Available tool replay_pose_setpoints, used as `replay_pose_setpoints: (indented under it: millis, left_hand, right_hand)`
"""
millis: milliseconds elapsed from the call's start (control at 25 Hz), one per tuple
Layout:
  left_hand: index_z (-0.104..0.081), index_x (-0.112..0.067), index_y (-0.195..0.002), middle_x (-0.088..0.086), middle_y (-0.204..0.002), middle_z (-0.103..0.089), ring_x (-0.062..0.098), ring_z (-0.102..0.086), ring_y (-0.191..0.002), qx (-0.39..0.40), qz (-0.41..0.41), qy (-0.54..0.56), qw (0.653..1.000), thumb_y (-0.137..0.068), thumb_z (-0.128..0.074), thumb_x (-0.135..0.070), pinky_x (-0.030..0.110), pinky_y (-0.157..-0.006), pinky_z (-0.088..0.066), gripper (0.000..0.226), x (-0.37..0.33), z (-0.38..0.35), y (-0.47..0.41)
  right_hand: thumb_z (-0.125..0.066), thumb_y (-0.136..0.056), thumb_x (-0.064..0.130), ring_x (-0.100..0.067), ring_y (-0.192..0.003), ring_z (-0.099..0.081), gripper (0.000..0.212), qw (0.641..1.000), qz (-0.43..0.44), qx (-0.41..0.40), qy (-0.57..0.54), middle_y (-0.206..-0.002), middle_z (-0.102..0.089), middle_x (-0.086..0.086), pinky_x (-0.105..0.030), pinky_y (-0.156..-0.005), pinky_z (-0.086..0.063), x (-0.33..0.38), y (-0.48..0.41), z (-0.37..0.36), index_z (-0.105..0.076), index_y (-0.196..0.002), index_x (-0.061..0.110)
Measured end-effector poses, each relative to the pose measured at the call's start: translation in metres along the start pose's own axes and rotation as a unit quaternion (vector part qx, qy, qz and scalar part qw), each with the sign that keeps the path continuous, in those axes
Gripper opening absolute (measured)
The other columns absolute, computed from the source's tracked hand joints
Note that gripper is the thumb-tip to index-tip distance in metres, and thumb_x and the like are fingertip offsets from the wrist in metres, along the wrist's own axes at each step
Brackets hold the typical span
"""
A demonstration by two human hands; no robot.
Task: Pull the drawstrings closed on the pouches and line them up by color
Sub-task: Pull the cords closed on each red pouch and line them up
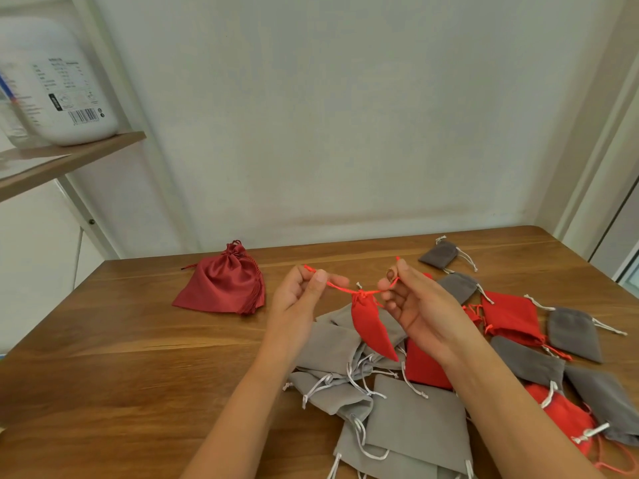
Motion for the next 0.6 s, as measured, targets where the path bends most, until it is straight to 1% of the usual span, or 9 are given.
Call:
replay_pose_setpoints:
  millis: [80,120,200,280,360,440,480,520,600]
  left_hand:
    - [-0.055,0.006,-0.092,-0.002,-0.07,-0.069,0.014,-0.062,-0.076,0.0,0.014,0.022,1.0,-0.091,-0.05,-0.023,0.031,-0.08,-0.048,0.029,-0.001,0.001,-0.001]
    - [-0.057,0.002,-0.088,-0.003,-0.063,-0.064,0.012,-0.059,-0.068,0.007,0.023,0.013,1.0,-0.088,-0.053,-0.025,0.031,-0.076,-0.048,0.027,-0.001,0.0,-0.001]
    - [-0.067,-0.005,-0.085,-0.004,-0.056,-0.057,0.006,-0.052,-0.057,0.037,0.043,-0.028,0.998,-0.083,-0.061,-0.028,0.025,-0.067,-0.046,0.024,0.002,-0.002,0.0]
    - [-0.074,-0.01,-0.083,-0.006,-0.052,-0.054,0.002,-0.049,-0.052,0.072,0.06,-0.062,0.994,-0.084,-0.064,-0.02,0.017,-0.062,-0.044,0.014,0.003,-0.007,0.002]
    - [-0.074,-0.015,-0.074,-0.005,-0.051,-0.056,0.001,-0.05,-0.054,0.109,0.071,-0.075,0.989,-0.086,-0.063,-0.014,0.014,-0.062,-0.042,0.016,0.003,-0.01,0.004]
    - [-0.071,-0.022,-0.063,0.011,-0.063,-0.064,0.005,-0.054,-0.062,0.155,0.073,-0.078,0.982,-0.088,-0.062,-0.013,0.017,-0.068,-0.044,0.028,0.0,-0.012,0.006]
    - [-0.071,-0.02,-0.063,0.014,-0.067,-0.065,0.007,-0.056,-0.068,0.178,0.077,-0.074,0.978,-0.087,-0.06,-0.016,0.02,-0.073,-0.045,0.027,-0.001,-0.014,0.008]
    - [-0.07,-0.014,-0.065,0.009,-0.068,-0.066,0.008,-0.059,-0.073,0.197,0.082,-0.067,0.975,-0.085,-0.058,-0.019,0.022,-0.078,-0.047,0.024,-0.002,-0.015,0.009]
    - [-0.07,-0.009,-0.069,0.0,-0.075,-0.072,0.009,-0.064,-0.081,0.209,0.084,-0.07,0.972,-0.083,-0.066,-0.027,0.021,-0.08,-0.047,0.023,-0.003,-0.017,0.012]
  right_hand:
    - [-0.052,-0.086,0.023,-0.008,-0.062,-0.063,0.018,0.998,0.012,0.053,0.018,-0.074,-0.069,-0.004,-0.016,-0.06,-0.052,0.002,0.003,-0.006,-0.063,-0.083,0.01]
    - [-0.054,-0.084,0.018,-0.01,-0.067,-0.065,0.017,0.997,0.02,0.075,0.032,-0.079,-0.07,-0.006,-0.017,-0.063,-0.053,0.001,0.005,-0.009,-0.065,-0.089,0.007]
    - [-0.057,-0.082,0.011,-0.01,-0.073,-0.065,0.022,0.988,0.057,0.109,0.092,-0.084,-0.071,-0.006,-0.018,-0.066,-0.051,-0.001,0.009,-0.015,-0.068,-0.1,0.004]
    - [-0.059,-0.084,0.009,-0.006,-0.074,-0.06,0.024,0.966,0.113,0.119,0.198,-0.093,-0.072,-0.003,-0.016,-0.063,-0.045,0.0,0.013,-0.019,-0.07,-0.104,0.002]
    - [-0.061,-0.084,0.004,-0.002,-0.078,-0.06,0.024,0.945,0.159,0.119,0.262,-0.103,-0.071,-0.001,-0.013,-0.065,-0.045,0.0,0.013,-0.021,-0.07,-0.106,0.0]
    - [-0.065,-0.079,0.006,-0.008,-0.072,-0.059,0.024,0.944,0.173,0.115,0.258,-0.09,-0.07,0.003,-0.017,-0.069,-0.047,-0.001,0.012,-0.021,-0.072,-0.102,0.005]
    - [-0.067,-0.077,0.009,-0.012,-0.067,-0.057,0.022,0.946,0.175,0.108,0.252,-0.08,-0.068,0.003,-0.019,-0.069,-0.048,-0.001,0.011,-0.02,-0.074,-0.098,0.008]
    - [-0.069,-0.075,0.011,-0.015,-0.065,-0.055,0.022,0.947,0.177,0.101,0.248,-0.074,-0.066,0.002,-0.02,-0.069,-0.048,-0.001,0.011,-0.019,-0.076,-0.095,0.012]
    - [-0.071,-0.072,0.013,-0.015,-0.067,-0.06,0.02,0.945,0.186,0.087,0.254,-0.073,-0.068,0.0,-0.018,-0.067,-0.048,0.0,0.012,-0.019,-0.077,-0.091,0.015]
Point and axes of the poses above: each hand's wrist, its own y-axis away from the middle knuckle, its own z-axis out of the back of the hand, x = y × z, the point moved 4 cm from there along -y, towards the middle knuckle
